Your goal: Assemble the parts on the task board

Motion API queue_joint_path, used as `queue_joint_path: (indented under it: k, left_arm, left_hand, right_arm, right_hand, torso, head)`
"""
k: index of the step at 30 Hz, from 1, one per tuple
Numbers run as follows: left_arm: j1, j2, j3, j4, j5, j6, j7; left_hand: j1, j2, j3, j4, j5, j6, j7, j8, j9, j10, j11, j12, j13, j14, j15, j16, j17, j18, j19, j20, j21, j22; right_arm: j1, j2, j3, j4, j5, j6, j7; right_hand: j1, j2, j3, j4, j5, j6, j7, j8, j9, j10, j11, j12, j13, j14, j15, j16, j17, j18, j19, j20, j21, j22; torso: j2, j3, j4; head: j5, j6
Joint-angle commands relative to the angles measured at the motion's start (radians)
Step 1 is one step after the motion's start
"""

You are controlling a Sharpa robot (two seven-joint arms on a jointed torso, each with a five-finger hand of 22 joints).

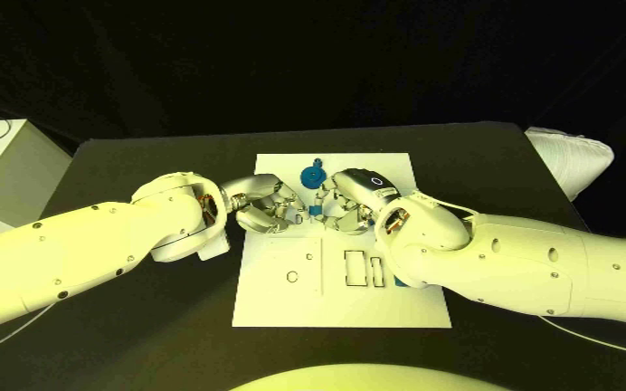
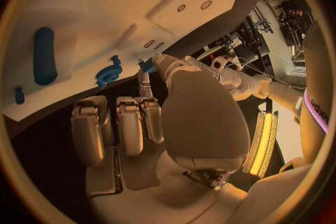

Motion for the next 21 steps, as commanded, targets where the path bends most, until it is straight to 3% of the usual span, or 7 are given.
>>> queue_joint_path:
  k: [1, 7, 13, 21]
  left_arm:
    - [0.000, -0.001, 0.000, 0.003, 0.024, -0.010, 0.015]
    - [0.000, -0.006, 0.001, 0.006, 0.060, -0.040, 0.047]
    - [0.000, -0.009, 0.001, 0.009, 0.098, -0.084, 0.090]
    - [0.000, -0.009, 0.001, 0.010, 0.108, -0.090, 0.087]
  left_hand:
    - [-0.010, 0.002, 0.005, -0.003, 0.001, 0.027, 0.005, 0.015, 0.007, 0.008, 0.003, 0.011, 0.010, 0.093, -0.003, 0.004, 0.242, -0.007, 0.007, 0.002, 0.006, 0.030]
    - [-0.011, 0.002, 0.002, -0.006, 0.001, 0.048, 0.009, 0.026, 0.013, 0.020, 0.006, 0.027, 0.030, 0.096, 0.000, 0.008, 0.250, -0.009, 0.012, 0.004, 0.009, 0.037]
    - [-0.009, -0.001, 0.002, -0.014, 0.002, 0.027, 0.002, 0.015, 0.010, 0.035, 0.003, 0.045, 0.049, 0.099, -0.002, 0.011, 0.256, -0.010, 0.016, 0.004, 0.012, 0.043]
    - [-0.011, -0.003, 0.002, -0.016, 0.002, 0.007, -0.004, 0.003, 0.006, 0.041, -0.002, 0.051, 0.055, 0.100, -0.005, 0.013, 0.260, -0.010, 0.017, 0.002, 0.012, 0.044]
  right_arm:
    - [0.000, 0.002, 0.000, -0.005, -0.010, 0.017, -0.001]
    - [0.001, 0.005, 0.000, -0.013, -0.010, 0.023, -0.003]
    - [0.001, 0.010, 0.000, -0.018, -0.011, 0.028, -0.003]
    - [0.001, 0.011, 0.000, -0.016, -0.010, 0.030, -0.002]
  right_hand:
    - [-0.008, -0.001, 0.002, 0.001, 0.006, 0.012, -0.006, 0.006, 0.008, 0.069, -0.008, 0.003, 0.223, 0.094, -0.008, 0.001, 0.224, -0.007, 0.105, -0.004, 0.006, 0.263]
    - [-0.008, -0.002, 0.003, 0.000, 0.006, 0.012, -0.006, 0.006, 0.008, 0.069, -0.009, 0.003, 0.224, 0.094, -0.008, 0.001, 0.224, -0.007, 0.105, -0.004, 0.006, 0.263]
    - [-0.008, -0.002, 0.003, 0.000, 0.006, 0.012, -0.006, 0.006, 0.008, 0.069, -0.009, 0.003, 0.224, 0.094, -0.008, 0.001, 0.224, -0.007, 0.105, -0.004, 0.006, 0.263]
    - [-0.008, -0.002, 0.003, 0.000, 0.006, 0.012, -0.006, 0.006, 0.008, 0.069, -0.009, 0.003, 0.224, 0.094, -0.008, 0.001, 0.224, -0.007, 0.105, -0.004, 0.006, 0.263]
  torso:
    - [0.000, -0.0005, -0.0003]
    - [0.000, -0.0012, 0.0000]
    - [0.000, 0.0000, 0.0002]
    - [0.000, 0.0007, -0.0006]
  head:
    - [0.000, 0.000]
    - [-0.001, -0.001]
    - [-0.001, -0.002]
    - [0.000, -0.003]
